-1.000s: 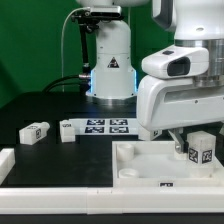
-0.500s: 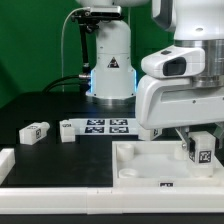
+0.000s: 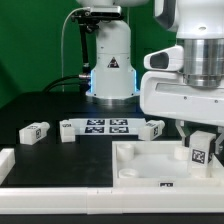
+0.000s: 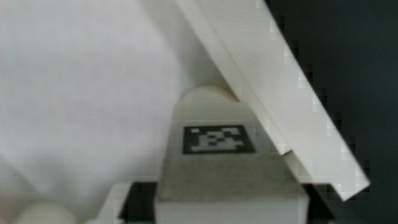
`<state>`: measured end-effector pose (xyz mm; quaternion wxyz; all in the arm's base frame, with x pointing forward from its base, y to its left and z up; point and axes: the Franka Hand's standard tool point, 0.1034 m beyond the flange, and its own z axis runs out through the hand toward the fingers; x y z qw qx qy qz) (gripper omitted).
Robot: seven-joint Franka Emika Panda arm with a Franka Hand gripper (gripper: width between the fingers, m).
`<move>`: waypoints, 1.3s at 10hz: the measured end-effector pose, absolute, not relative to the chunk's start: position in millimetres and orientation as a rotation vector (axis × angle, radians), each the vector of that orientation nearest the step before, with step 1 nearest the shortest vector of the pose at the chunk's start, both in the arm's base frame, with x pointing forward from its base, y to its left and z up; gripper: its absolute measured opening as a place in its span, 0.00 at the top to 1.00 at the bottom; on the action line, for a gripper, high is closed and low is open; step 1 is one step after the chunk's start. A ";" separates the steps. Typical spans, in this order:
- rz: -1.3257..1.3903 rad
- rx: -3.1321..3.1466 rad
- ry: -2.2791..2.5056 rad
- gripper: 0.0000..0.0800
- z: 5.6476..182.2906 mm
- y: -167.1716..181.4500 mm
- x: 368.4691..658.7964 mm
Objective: Assemble one leg
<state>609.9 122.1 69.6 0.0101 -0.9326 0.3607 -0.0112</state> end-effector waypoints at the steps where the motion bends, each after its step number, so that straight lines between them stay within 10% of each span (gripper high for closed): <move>1: -0.033 -2.820 1.360 0.64 69.9 122.8 609.8; 6: -0.033 -2.525 1.839 0.63 69.7 121.4 610.1; 10: -0.047 -2.843 1.301 0.21 70.7 119.8 611.5; 13: -0.059 -3.061 0.666 0.19 70.4 119.2 611.5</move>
Offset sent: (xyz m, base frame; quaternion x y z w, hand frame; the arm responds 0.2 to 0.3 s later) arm -0.0015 -0.0047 0.0003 0.0115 -0.0007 0.1554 0.9878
